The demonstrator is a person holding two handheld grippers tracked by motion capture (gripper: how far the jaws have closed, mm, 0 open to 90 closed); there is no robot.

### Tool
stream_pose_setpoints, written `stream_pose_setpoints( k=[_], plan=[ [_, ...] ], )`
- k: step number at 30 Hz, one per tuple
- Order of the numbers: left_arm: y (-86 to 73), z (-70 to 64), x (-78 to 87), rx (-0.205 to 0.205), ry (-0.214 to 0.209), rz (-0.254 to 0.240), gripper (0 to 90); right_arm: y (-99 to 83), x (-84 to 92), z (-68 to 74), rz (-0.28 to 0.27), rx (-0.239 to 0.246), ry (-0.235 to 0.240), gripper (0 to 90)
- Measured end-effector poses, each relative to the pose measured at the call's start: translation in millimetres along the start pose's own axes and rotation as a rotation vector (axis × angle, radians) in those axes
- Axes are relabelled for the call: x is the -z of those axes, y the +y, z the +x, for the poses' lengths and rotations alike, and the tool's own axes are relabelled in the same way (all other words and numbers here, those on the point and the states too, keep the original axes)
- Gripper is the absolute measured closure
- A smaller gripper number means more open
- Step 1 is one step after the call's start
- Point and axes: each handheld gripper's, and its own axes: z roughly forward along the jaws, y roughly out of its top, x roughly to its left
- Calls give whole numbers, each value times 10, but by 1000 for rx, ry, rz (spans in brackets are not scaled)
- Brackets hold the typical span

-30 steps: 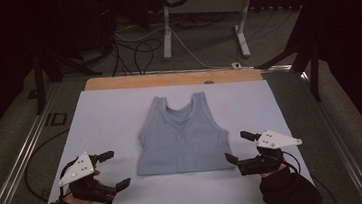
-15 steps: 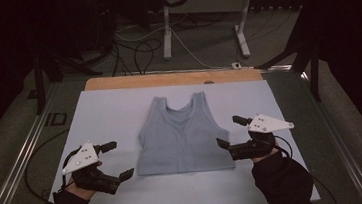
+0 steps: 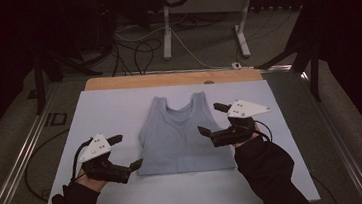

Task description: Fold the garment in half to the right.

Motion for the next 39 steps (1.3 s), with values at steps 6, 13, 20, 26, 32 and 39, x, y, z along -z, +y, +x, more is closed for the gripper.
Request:
stream_pose_setpoints(
  k=[6, 13, 20, 26, 32, 39],
  plan=[
    [-12, -27, -123, 19, 23, 31, 0, 38, -206, 25, 0, -2, 27, 86],
    [-93, -29, -277, 34, 46, 81, 0, 35, -419, 59, 6, -5, 54, 86],
    [-247, 27, -421, 71, 42, 117, 0, -1, -544, 99, 16, -13, 76, 86],
    [-386, 49, -540, 79, 22, 158, 0, -47, -596, 112, 18, -13, 89, 86],
    [-502, 98, -638, 127, -4, 226, 0, -80, -616, 115, 22, -15, 92, 86],
    [-564, 106, -713, 175, -16, 301, 6, -114, -621, 126, 33, -10, 96, 86]
  ],
)
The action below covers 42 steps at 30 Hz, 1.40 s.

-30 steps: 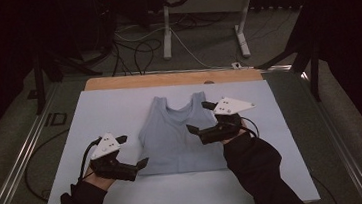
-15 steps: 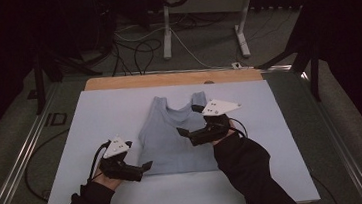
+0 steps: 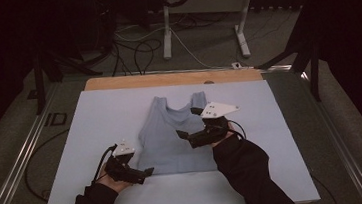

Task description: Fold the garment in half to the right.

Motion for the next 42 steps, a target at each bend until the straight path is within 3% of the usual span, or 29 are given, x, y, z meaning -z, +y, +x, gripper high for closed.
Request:
stream_pose_setpoints(
  k=[6, 9, 18, 22, 30, 33, 42],
  plan=[
    [-12, 40, -34, 50, -13, 46, 39, -9, 7, 14, 1, 1, 1, 86],
    [-14, 61, -54, 79, -33, 77, 106, -15, 8, 18, 0, 3, 4, 86],
    [3, 97, -85, 102, -68, 125, 184, -1, 10, 39, 8, 17, 6, 86],
    [18, 93, -82, 91, -91, 147, 233, 3, 11, 32, 6, 20, 9, 86],
    [29, 41, -92, 88, -113, 148, 314, 8, 11, 28, 2, 11, 9, 86],
    [31, 26, -103, 87, -122, 147, 383, -3, -18, 18, 6, 10, 9, 86],
    [48, 2, -129, 114, -146, 134, 462, -7, -86, 30, 8, 7, 19, 86]
  ],
)
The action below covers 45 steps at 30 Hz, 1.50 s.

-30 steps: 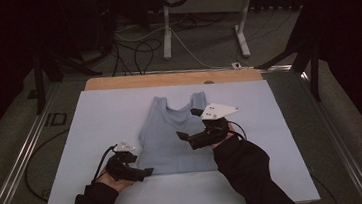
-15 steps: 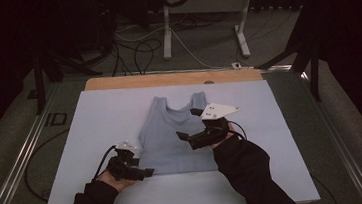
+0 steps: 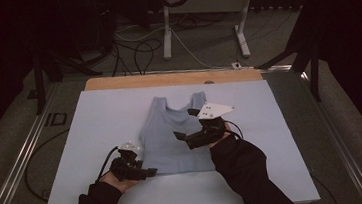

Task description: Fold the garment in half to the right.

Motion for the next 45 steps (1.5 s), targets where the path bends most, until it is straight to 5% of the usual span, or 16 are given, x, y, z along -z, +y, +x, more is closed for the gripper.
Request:
stream_pose_setpoints(
  k=[7, 13, 23, 45],
  plan=[
    [47, 14, 7, 50, 1, -19, 463, -11, -41, 31, 7, -1, 3, 86],
    [20, 11, -35, 77, 30, 5, 623, -20, -55, 21, 5, 3, 6, 86],
    [2, -59, -57, 34, 23, 47, 815, -3, -138, 19, 10, -6, 3, 86],
    [-22, -101, 32, 62, -2, -30, 845, 213, -725, -229, 68, -28, -12, 86]
  ],
)
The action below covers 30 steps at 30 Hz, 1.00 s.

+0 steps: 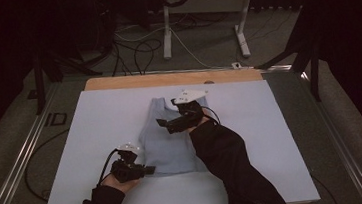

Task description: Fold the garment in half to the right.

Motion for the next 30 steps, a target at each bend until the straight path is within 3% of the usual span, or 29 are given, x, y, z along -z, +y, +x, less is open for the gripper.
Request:
stream_pose_setpoints(
  k=[2, 14, 20, 21, 28, 30],
  plan=[
    [0, -5, 2, 0, 5, -5, 845, 29, -74, -23, 1, -20, -1, 86],
    [-10, -34, 11, -9, 28, -24, 846, 142, -563, -170, 56, -10, -33, 105],
    [-5, -51, 28, 2, 9, -42, 846, 144, -869, -330, 127, -12, -60, 202],
    [-4, -52, 30, 4, 7, -42, 846, 132, -924, -352, 151, -10, -83, 214],
    [-2, -57, 37, 7, 1, -49, 846, 60, -1179, -481, 203, -71, -111, 338],
    [-4, -56, 31, 6, -1, -46, 846, 52, -1240, -511, 216, -67, -141, 366]
  ],
)
